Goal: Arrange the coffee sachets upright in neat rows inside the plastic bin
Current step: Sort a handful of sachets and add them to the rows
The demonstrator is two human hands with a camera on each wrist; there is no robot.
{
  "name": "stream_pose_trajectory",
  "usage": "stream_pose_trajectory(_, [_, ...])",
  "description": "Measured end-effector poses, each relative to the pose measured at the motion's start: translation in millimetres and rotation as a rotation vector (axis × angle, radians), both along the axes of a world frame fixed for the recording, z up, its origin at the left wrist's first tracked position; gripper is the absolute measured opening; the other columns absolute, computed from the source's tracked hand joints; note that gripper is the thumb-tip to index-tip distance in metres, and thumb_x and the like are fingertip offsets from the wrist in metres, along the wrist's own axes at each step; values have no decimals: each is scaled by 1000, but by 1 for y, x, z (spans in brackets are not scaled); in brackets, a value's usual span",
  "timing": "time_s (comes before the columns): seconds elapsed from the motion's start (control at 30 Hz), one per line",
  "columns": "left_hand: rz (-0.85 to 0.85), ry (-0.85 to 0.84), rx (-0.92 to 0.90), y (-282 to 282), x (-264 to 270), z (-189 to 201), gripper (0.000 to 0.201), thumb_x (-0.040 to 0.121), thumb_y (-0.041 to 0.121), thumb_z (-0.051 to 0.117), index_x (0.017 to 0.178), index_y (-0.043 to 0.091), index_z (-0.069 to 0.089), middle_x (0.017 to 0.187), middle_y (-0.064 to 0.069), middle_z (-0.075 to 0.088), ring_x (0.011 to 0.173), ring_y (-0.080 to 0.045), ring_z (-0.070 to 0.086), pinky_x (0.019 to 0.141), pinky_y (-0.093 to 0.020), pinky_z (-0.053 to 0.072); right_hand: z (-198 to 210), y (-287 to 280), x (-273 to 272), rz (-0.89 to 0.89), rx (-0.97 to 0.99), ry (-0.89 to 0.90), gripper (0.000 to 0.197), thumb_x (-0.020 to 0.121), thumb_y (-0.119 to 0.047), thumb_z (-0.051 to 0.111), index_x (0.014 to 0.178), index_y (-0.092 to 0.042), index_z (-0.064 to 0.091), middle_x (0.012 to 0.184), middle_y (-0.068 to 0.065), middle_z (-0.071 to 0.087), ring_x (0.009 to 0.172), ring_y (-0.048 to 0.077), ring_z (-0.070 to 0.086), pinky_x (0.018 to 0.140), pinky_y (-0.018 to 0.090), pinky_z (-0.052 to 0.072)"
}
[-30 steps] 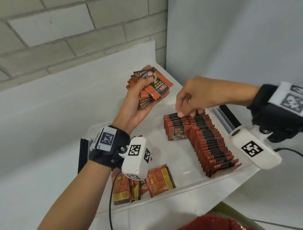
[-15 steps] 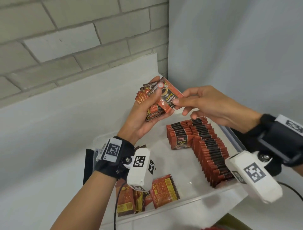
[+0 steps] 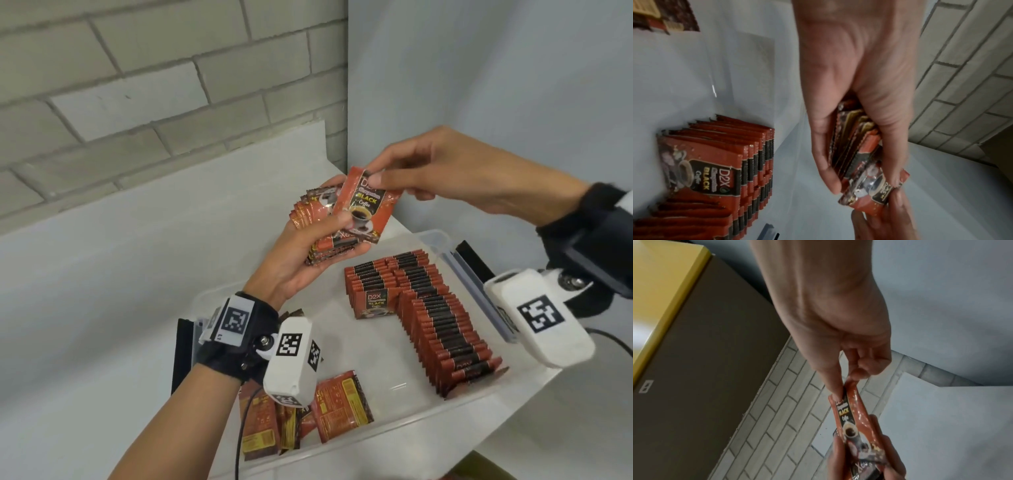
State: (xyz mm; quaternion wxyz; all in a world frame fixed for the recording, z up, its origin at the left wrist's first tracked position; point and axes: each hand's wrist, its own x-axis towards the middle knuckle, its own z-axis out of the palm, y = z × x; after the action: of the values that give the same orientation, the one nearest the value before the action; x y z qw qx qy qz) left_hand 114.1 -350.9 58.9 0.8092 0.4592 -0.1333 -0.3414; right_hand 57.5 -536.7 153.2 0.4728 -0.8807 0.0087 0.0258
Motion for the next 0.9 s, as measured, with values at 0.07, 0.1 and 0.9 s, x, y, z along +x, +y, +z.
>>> stream_pose_trajectory(0.07, [-32, -9, 15, -1, -1, -1, 51, 77, -3, 71, 124, 8, 55, 109, -15, 70, 99, -31, 68, 73, -38, 58, 2, 4, 3, 46, -45, -5, 13, 90, -29, 63, 94, -25, 75, 68, -15, 70, 54, -3, 51, 47, 9, 35])
stream_pose_trajectory(0.1, [-36, -7, 16, -1, -2, -1, 48, 78, -7, 66, 123, 6, 55, 110, -16, 69, 101, -32, 68, 74, -38, 58, 2, 5, 5, 57, -61, -7, 13, 90, -29, 63, 94, -25, 74, 68, -17, 70, 54, -5, 52, 47, 7, 35])
stream_pose_trajectory(0.9, [8, -57, 118, -2, -8, 0, 57, 72, -6, 65, 128, 2, 54, 99, -18, 71, 92, -27, 71, 76, -35, 58, 9, -11, 9, 0, -84, 21, 9, 77, -27, 76, 82, -20, 75, 63, -11, 68, 54, -1, 52, 48, 10, 39])
